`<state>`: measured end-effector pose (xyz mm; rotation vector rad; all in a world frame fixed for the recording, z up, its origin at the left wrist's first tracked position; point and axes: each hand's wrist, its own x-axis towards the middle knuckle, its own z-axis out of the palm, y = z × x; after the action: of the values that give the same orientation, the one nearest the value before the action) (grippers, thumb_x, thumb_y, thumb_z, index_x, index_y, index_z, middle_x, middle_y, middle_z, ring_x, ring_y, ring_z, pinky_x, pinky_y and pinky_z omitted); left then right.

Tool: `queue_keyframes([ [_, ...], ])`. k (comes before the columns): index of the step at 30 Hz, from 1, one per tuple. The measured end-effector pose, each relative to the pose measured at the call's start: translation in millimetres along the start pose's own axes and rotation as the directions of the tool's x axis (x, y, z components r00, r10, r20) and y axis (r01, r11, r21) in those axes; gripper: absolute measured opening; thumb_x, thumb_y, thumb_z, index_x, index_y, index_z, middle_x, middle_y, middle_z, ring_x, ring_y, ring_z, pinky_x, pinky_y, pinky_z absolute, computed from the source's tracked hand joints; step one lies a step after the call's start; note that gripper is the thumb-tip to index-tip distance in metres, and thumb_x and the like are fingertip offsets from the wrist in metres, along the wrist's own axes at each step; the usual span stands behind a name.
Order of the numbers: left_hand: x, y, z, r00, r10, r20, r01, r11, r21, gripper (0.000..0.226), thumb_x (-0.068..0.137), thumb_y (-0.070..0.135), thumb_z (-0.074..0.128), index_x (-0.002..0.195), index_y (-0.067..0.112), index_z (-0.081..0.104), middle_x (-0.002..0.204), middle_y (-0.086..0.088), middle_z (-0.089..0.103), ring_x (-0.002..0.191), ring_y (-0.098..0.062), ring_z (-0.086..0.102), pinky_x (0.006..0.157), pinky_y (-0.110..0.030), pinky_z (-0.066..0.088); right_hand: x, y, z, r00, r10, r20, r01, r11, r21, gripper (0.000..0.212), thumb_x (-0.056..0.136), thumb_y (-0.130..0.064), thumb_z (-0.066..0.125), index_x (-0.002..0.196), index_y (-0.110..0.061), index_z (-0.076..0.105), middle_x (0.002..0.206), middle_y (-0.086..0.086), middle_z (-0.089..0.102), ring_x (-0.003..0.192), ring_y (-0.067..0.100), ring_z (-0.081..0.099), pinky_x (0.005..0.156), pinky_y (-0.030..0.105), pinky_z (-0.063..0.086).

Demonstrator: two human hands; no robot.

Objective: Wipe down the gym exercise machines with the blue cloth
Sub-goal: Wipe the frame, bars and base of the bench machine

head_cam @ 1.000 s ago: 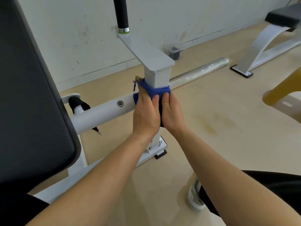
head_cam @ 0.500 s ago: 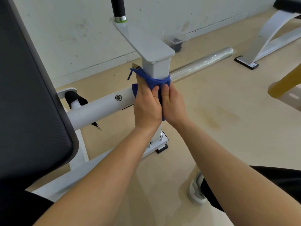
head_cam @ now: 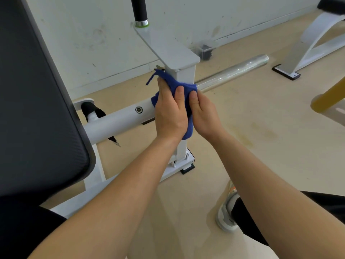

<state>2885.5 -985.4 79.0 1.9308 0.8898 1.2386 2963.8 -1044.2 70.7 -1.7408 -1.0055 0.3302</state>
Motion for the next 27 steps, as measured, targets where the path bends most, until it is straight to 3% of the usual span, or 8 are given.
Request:
queue_keyframes([
  [3, -3, -10, 4, 1.000, -0.009, 0.013, 0.009, 1.000, -0.002, 0.047, 0.102, 0.031, 0.039, 0.144, 0.013, 0.037, 0.125, 0.003, 0.062, 0.104, -0.012, 0.059, 0.076, -0.001, 0.038, 2, -3, 1, 0.999, 0.018, -0.033, -0.017, 1.000, 0.020, 0.040, 0.108, -0.035, 0.029, 0.079, -0.020, 0.053, 0.071, -0.008, 0.058, 0.064, 0.010, 0.051, 0.060, 0.029, 0.038],
  [6, -11, -23, 12, 0.996, -0.089, 0.002, 0.089, 0.996, 0.028, 0.051, 0.099, 0.038, 0.035, 0.140, 0.010, 0.045, 0.122, 0.000, 0.064, 0.102, -0.016, 0.059, 0.073, -0.013, 0.044, 6, -2, 7, 0.997, 0.016, -0.080, -0.017, 1.000, -0.017, 0.041, 0.108, -0.033, 0.030, 0.072, -0.023, 0.048, 0.066, -0.010, 0.055, 0.058, 0.005, 0.047, 0.054, 0.023, 0.032],
  [10, -26, -29, 22, 0.989, -0.135, -0.066, 0.140, 0.987, 0.080, 0.054, 0.096, 0.039, 0.032, 0.136, 0.009, 0.051, 0.123, -0.006, 0.064, 0.104, -0.025, 0.059, 0.072, -0.020, 0.037, 4, 9, 14, 0.993, -0.006, -0.119, 0.001, 0.999, -0.046, 0.041, 0.107, -0.029, 0.036, 0.066, -0.027, 0.042, 0.061, -0.011, 0.050, 0.053, -0.002, 0.048, 0.049, 0.015, 0.032],
  [13, -33, -34, 25, 0.983, -0.163, -0.090, 0.171, 0.981, 0.091, 0.049, 0.098, 0.040, 0.033, 0.130, 0.010, 0.056, 0.119, -0.007, 0.067, 0.101, -0.028, 0.061, 0.076, -0.028, 0.044, 1, 22, 17, 0.995, -0.004, -0.098, -0.002, 0.998, -0.062, 0.042, 0.107, -0.031, 0.038, 0.066, -0.025, 0.045, 0.059, -0.011, 0.049, 0.051, 0.002, 0.045, 0.049, 0.015, 0.032],
  [18, -54, -34, 26, 0.956, -0.273, -0.104, 0.284, 0.953, 0.104, 0.036, 0.104, 0.035, 0.041, 0.119, 0.012, 0.064, 0.106, -0.005, 0.071, 0.094, -0.024, 0.063, 0.070, -0.020, 0.037, -1, 33, 14, 0.999, 0.027, -0.030, -0.031, 0.987, -0.155, 0.047, 0.106, -0.035, 0.038, 0.061, -0.023, 0.043, 0.056, -0.006, 0.049, 0.051, 0.009, 0.040, 0.047, 0.019, 0.028],
  [22, -55, -35, 31, 0.915, -0.401, -0.048, 0.404, 0.907, 0.120, 0.040, 0.104, 0.038, 0.035, 0.118, 0.011, 0.060, 0.107, -0.005, 0.070, 0.095, -0.026, 0.063, 0.069, -0.026, 0.036, -4, 36, 15, 0.998, 0.070, 0.003, -0.068, 0.984, -0.166, 0.048, 0.107, -0.036, 0.036, 0.062, -0.020, 0.045, 0.057, -0.005, 0.052, 0.052, 0.009, 0.043, 0.046, 0.018, 0.030],
  [25, -50, -30, 33, 0.887, -0.462, 0.017, 0.458, 0.882, 0.116, 0.039, 0.105, 0.039, 0.034, 0.121, 0.009, 0.052, 0.100, 0.001, 0.064, 0.074, -0.008, 0.058, 0.057, -0.011, 0.034, -5, 39, 17, 0.993, 0.103, 0.053, -0.097, 0.990, -0.100, 0.047, 0.107, -0.036, 0.035, 0.065, -0.023, 0.049, 0.061, -0.006, 0.055, 0.054, 0.007, 0.046, 0.048, 0.016, 0.031],
  [27, -49, -30, 31, 0.895, -0.443, 0.053, 0.434, 0.891, 0.131, 0.044, 0.103, 0.046, 0.035, 0.122, 0.009, 0.049, 0.100, 0.001, 0.064, 0.074, -0.008, 0.055, 0.058, -0.012, 0.032, -3, 42, 16, 0.990, 0.114, 0.087, -0.105, 0.989, -0.104, 0.046, 0.108, -0.037, 0.033, 0.066, -0.025, 0.049, 0.064, -0.007, 0.056, 0.058, 0.006, 0.048, 0.050, 0.016, 0.032],
])
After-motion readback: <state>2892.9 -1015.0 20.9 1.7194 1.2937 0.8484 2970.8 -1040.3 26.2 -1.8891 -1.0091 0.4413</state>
